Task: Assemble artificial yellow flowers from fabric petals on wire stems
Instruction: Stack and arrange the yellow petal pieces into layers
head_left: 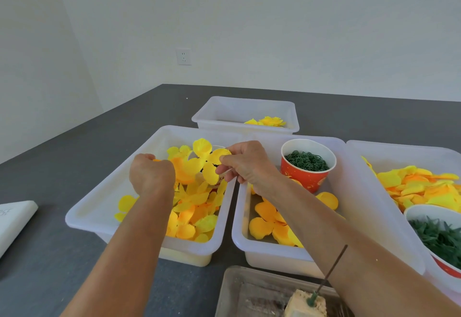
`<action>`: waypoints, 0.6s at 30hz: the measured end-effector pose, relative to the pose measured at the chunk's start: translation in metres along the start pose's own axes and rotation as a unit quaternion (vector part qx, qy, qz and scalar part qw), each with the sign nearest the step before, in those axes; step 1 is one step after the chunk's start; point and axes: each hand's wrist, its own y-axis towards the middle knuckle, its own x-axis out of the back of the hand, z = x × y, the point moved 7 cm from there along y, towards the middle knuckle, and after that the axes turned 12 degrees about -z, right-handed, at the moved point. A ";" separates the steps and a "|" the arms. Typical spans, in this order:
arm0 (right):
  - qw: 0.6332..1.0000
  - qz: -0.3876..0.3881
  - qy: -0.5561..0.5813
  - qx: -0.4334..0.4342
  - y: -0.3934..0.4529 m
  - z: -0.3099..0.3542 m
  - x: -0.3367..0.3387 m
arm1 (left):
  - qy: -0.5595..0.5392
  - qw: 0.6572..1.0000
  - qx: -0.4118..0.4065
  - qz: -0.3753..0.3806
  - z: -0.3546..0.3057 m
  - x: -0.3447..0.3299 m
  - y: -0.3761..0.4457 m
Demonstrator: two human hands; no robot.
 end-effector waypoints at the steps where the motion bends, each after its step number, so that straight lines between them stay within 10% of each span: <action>1: 1.000 0.006 -0.016 0.008 -0.001 0.000 -0.001 | 0.013 1.000 0.007 0.014 0.002 -0.004 0.000; 18: 0.995 -0.050 0.085 -0.018 -0.006 0.001 0.064 | -0.047 0.985 -0.139 0.091 -0.028 -0.018 -0.027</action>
